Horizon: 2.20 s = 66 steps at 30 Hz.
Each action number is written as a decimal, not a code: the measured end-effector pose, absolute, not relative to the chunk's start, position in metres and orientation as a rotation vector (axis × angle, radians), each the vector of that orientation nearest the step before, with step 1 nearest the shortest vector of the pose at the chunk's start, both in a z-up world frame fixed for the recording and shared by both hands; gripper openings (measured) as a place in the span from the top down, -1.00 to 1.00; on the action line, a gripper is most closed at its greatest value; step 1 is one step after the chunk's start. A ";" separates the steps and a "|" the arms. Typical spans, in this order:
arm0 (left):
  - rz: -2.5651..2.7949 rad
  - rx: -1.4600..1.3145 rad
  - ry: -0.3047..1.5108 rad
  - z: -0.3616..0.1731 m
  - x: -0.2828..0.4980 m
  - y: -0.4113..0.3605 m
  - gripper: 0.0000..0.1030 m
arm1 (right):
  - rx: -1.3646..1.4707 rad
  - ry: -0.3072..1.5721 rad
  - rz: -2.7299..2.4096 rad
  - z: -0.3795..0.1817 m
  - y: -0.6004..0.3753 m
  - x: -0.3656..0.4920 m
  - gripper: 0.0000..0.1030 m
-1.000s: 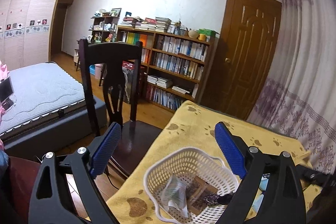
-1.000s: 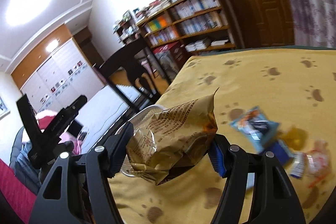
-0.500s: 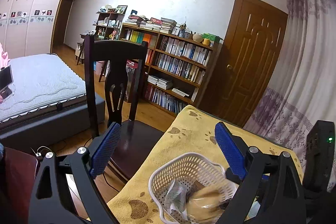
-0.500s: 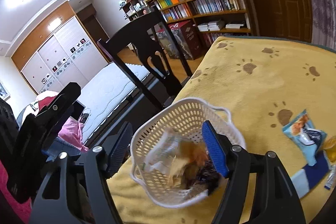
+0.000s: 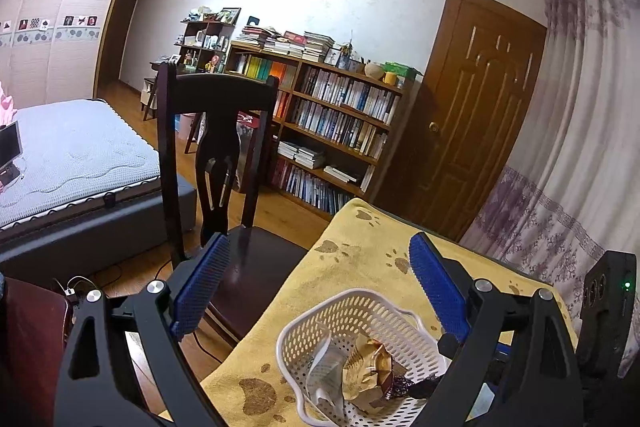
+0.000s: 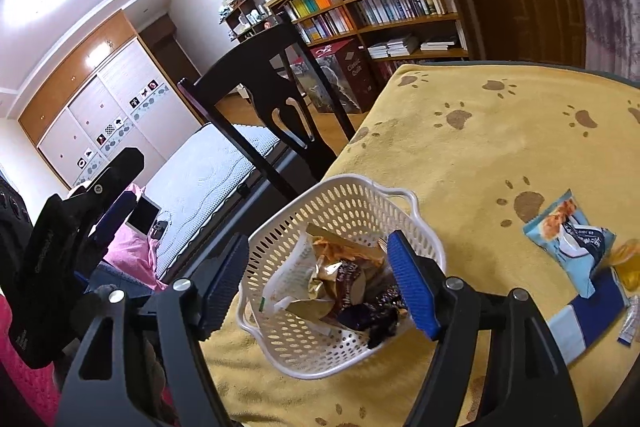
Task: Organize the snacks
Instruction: 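Move the right gripper from the basket back to the remaining snacks, then grasp the clear red-striped bag with the right gripper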
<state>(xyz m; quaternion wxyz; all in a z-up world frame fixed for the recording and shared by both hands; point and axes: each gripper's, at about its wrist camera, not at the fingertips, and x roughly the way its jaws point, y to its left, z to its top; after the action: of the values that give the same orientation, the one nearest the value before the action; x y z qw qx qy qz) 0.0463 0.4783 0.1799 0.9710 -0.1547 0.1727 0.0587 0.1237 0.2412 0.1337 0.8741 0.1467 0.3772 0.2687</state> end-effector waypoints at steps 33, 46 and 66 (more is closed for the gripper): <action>0.056 -0.299 0.382 0.177 0.048 0.446 -0.91 | 0.319 0.767 0.265 0.118 0.095 0.108 -0.41; 0.025 -0.273 0.426 0.167 0.056 0.428 -0.93 | 0.380 0.757 0.069 0.097 -0.007 0.086 -0.48; -0.007 -0.228 0.447 0.161 0.058 0.408 -0.94 | 0.286 0.902 -0.026 0.035 -0.030 0.099 -0.49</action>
<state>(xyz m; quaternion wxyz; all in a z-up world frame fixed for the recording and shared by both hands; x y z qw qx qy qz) 0.0578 0.4078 0.1607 0.9687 -0.1129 0.2211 -0.0033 0.0994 -0.0303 0.0350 0.8901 0.1379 0.4342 -0.0124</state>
